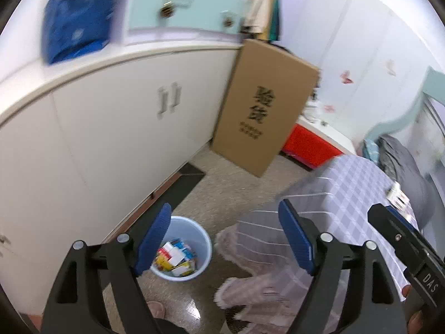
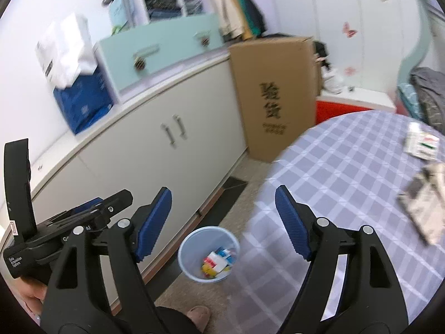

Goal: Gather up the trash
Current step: 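Move both tools back toward the trash on the table, then grasp the crumpled newspaper with right tool while left tool grasps the white-green medicine box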

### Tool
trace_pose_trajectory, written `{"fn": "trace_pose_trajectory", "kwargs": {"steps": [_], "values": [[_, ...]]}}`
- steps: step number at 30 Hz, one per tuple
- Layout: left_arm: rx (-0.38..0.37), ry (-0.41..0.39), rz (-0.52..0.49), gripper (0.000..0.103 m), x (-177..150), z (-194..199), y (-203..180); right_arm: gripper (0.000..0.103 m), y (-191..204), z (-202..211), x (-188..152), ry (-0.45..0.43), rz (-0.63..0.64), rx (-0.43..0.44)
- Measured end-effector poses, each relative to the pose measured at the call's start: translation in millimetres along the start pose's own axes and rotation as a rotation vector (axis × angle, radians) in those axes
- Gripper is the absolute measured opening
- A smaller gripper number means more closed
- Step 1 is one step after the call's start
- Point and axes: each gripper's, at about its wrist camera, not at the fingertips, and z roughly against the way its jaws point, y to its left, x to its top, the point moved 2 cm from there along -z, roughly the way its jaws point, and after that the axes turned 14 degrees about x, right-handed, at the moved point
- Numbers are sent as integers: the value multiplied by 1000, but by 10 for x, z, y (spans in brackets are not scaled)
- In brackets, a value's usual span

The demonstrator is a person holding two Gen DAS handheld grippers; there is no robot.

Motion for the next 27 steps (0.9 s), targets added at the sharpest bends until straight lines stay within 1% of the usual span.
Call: {"fn": "trace_pose_trajectory", "kwargs": {"steps": [4, 10, 13, 15, 18, 21, 27], "values": [[-56, -18, -84, 79, -76, 188, -579, 77, -387, 463, -4, -49, -28, -64], [-146, -3, -243, 79, -320, 306, -1563, 77, -1192, 1141, -121, -108, -123, -190], [-183, 11, -330, 80, -477, 314, -2015, 78, -1556, 1361, -200, -112, -173, -247], [-189, 20, -366, 80, -545, 300, -2234, 78, -1778, 1461, -247, -113, -205, -275], [-193, 28, -400, 80, -608, 276, -2541, 78, -2047, 1546, -299, -106, -239, -309], [-190, 27, -424, 80, -654, 257, -2738, 78, -2274, 1528, -322, -80, -262, -327], [-159, 28, -453, 80, -646, 154, -2902, 78, -2505, 1244, -246, -3, -246, -342]]}}
